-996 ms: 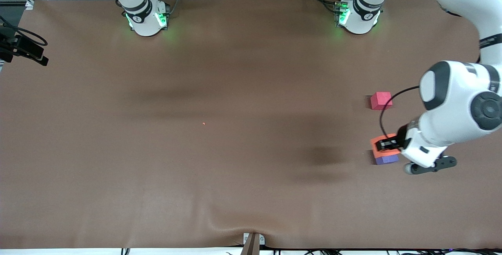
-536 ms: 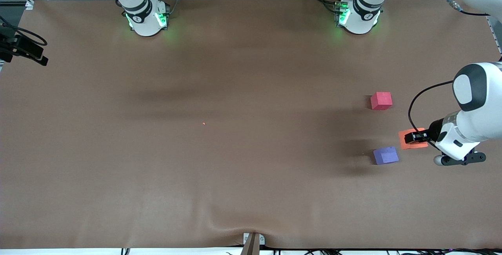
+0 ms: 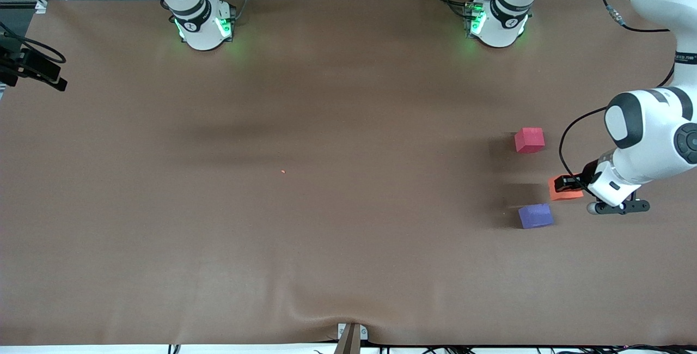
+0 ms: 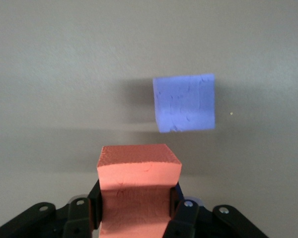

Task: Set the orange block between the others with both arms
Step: 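Carry the orange block with the left gripper toward the pink and blue blocks, then lower the orange block between the pink and blue blocks, open the left gripper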

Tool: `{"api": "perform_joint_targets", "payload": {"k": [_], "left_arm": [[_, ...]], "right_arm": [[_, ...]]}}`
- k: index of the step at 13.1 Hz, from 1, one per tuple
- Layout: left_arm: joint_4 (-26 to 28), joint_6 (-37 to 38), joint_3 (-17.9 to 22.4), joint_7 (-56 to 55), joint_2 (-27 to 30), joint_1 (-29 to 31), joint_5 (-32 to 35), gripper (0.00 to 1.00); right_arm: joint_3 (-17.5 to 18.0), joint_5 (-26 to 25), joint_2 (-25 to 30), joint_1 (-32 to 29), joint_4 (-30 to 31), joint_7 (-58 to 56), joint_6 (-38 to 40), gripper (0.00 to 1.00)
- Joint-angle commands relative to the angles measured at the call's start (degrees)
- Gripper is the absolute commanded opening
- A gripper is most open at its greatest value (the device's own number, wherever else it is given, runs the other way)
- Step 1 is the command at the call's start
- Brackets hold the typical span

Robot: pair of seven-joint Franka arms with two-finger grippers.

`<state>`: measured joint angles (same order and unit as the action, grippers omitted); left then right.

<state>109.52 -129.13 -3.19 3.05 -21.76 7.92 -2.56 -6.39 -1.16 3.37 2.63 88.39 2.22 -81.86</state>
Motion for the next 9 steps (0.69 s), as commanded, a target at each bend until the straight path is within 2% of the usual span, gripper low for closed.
{"api": "perform_joint_targets", "payload": {"k": [1,5,9], "left_arm": [[6.1,-2.0,-1.3,1.3,4.6,0.9,-3.2,0.00],[11.8,-13.2,-2.9,1.3,3.7,0.9,-4.4,0.00],[12.3,-16.0,-3.0,1.3,1.8,0.9,-4.3,0.00]], "right_arm": [[0.7,-0.2,-0.2,-1.0,-0.9,0.1,0.7,1.00],[0.8,-0.2,-0.3,-1.0,-0.9,0.1,0.8,1.00],[0.8,-0.2,-0.3,-0.9,-0.9,0.1,0.7,1.00]]}}
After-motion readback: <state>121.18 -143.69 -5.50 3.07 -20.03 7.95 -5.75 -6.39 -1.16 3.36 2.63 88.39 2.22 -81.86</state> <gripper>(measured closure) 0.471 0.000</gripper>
